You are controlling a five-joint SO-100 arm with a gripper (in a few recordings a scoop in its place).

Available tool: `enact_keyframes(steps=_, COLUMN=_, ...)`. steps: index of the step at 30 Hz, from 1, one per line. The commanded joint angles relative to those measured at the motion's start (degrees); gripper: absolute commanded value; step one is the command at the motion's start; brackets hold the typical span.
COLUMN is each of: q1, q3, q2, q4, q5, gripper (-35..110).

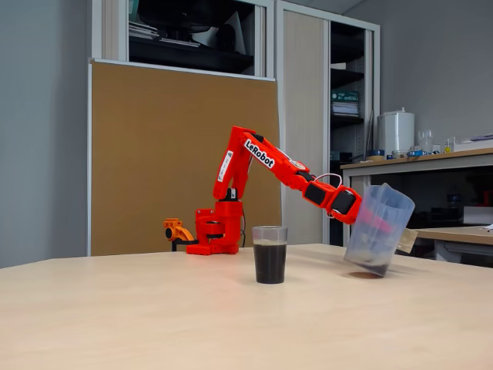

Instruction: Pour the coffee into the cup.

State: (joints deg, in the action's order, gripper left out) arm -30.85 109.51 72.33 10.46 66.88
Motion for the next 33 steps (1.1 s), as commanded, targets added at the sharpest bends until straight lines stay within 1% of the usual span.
enact_keyframes(steps=1, q1=-1.0, q3=-1.1, q2=1.2, q4=2.2, q5=0.2, gripper=0)
enact_keyframes(steps=9, q1=0.3, q3=-1.7, q2=5.2, q4=-0.9, q5=-0.7, gripper=0)
enact_keyframes(steps=17, q1=1.7, q3=-6.3, q2=10.9, q4=-10.2, q5=-3.0, gripper=0)
enact_keyframes(steps=21, q1=2.1, q3=-8.7, q2=10.1, q4=-10.2, q5=-4.1, gripper=0)
enact_keyframes(steps=28, q1=3.0, q3=-16.6, q2=3.8, q4=-10.5, q5=-4.8, gripper=0)
enact_keyframes(steps=33, q1=2.6, q3=-20.7, q2=-3.4, q4=-4.7, q5=-0.1, gripper=0)
